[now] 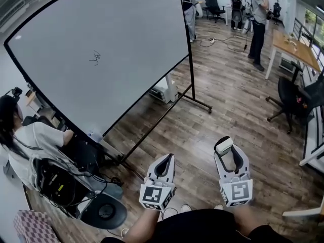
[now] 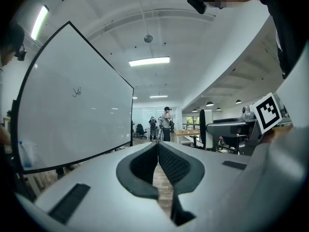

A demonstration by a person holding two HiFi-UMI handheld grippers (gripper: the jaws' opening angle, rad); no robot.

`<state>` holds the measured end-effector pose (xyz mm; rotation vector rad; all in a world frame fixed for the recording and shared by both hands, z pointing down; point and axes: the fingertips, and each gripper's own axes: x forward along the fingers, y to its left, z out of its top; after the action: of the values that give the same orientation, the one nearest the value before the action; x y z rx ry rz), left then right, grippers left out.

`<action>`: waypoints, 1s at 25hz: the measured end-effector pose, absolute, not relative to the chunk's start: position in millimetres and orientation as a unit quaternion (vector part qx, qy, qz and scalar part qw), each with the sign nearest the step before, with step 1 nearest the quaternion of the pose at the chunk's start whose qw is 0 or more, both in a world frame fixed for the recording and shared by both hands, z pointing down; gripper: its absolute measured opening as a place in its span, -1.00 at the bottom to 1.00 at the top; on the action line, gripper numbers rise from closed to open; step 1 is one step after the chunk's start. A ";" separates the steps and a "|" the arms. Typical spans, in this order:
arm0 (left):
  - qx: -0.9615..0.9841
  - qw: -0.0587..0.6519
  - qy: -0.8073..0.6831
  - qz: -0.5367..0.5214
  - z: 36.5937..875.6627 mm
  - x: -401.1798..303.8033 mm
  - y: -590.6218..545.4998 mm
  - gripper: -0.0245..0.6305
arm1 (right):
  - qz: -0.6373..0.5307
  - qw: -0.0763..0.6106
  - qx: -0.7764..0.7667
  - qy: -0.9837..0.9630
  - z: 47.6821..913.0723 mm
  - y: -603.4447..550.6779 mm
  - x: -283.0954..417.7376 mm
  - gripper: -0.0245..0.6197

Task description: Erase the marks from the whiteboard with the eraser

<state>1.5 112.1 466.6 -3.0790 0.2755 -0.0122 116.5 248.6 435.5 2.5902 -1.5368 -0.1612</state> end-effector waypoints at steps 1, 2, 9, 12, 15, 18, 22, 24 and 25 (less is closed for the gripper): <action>-0.996 0.028 0.089 -0.002 464.1 -2.3 105.4 -0.86 | -0.054 0.062 0.854 -0.513 435.2 240.2 111.2 -0.15; -0.996 0.032 0.088 0.000 463.0 -5.2 98.7 -0.86 | -0.054 0.064 0.852 -0.516 436.8 231.7 106.0 -0.15; -0.991 0.013 0.129 0.015 476.8 -18.2 38.9 -0.86 | -0.057 0.073 0.830 -0.550 454.2 162.9 93.2 -0.15; -0.989 0.013 0.148 0.012 481.2 -21.9 16.2 -0.86 | -0.068 0.073 0.819 -0.566 449.7 134.7 93.9 -0.15; -0.985 0.009 0.174 0.010 484.4 -22.7 -4.8 -0.86 | -0.075 0.070 0.805 -0.585 447.2 107.2 100.1 -0.15; -0.980 0.012 0.198 0.008 482.5 -16.1 -31.4 -0.86 | -0.083 0.067 0.789 -0.605 443.4 73.3 112.5 -0.15; -0.973 0.019 0.231 0.007 473.4 -1.3 -69.1 -0.86 | -0.088 0.064 0.770 -0.629 435.5 26.2 138.7 -0.15; -0.968 0.025 0.248 0.005 468.1 5.9 -86.8 -0.86 | -0.091 0.061 0.760 -0.641 429.4 4.0 152.5 -0.15; -0.966 0.023 0.258 0.006 465.2 9.3 -96.3 -0.86 | -0.095 0.060 0.755 -0.646 426.1 -7.5 159.9 -0.15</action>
<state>9.3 -96.3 465.2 -2.9918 0.7981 0.0187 159.9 -7.5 426.1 2.2856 -1.9567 -0.2868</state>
